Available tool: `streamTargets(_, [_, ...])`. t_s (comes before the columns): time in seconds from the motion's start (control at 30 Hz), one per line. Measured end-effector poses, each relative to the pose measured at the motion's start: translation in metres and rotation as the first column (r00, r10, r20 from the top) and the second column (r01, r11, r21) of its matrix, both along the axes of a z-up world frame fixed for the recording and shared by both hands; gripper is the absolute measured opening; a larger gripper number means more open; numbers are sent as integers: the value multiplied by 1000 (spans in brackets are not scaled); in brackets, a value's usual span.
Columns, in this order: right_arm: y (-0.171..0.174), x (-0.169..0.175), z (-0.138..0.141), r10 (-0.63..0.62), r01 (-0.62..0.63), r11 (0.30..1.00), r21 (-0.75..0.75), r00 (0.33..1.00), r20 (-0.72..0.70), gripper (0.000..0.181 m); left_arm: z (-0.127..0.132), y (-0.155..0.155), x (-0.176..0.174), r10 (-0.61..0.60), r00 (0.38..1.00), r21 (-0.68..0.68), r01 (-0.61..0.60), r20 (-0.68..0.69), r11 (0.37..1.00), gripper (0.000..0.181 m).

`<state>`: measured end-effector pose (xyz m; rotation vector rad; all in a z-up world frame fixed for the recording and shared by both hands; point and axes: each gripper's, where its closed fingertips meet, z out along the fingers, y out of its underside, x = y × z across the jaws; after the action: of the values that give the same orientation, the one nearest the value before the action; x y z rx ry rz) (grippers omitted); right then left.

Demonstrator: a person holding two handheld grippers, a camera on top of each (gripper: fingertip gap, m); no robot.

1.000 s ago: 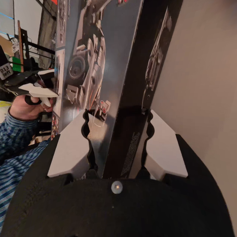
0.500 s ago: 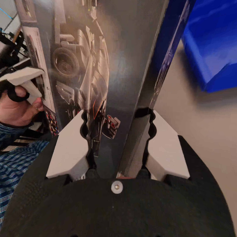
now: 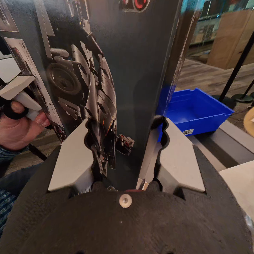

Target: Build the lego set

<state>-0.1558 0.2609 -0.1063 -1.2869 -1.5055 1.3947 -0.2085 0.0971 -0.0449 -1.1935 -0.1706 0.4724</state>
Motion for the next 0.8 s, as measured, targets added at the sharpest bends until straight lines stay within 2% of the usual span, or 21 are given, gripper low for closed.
streamTargets(0.13, [8, 18, 24, -40, 46, 997, 67, 995, -90, 101, 14, 6, 15, -39, 998, 74, 43, -56, 996, 71])
streamTargets(0.33, [15, 32, 43, -75, 94, 990, 103, 982, -176, 102, 26, 14, 28, -56, 993, 111, 68, -109, 992, 71])
streamTargets(0.43, [17, 34, 47, -89, 106, 990, 91, 981, -174, 105, 30, 17, 32, -61, 991, 120, 75, -118, 990, 71])
streamTargets(0.63, [3, 65, 100, -88, 151, 975, 163, 937, -337, 105, 69, -1, 64, -63, 972, 231, 116, -225, 966, 70])
streamTargets(0.67, [5, 63, 100, -93, 156, 975, 160, 934, -344, 105, 70, 2, 63, -56, 968, 235, 115, -243, 965, 70])
streamTargets(0.73, [12, 56, 92, -132, 171, 979, 114, 948, -289, 110, 63, 14, 54, -84, 978, 206, 123, -191, 971, 70])
streamTargets(0.8, [6, 64, 102, -130, 188, 972, 140, 930, -343, 112, 71, 4, 68, -76, 970, 241, 133, -231, 961, 69])
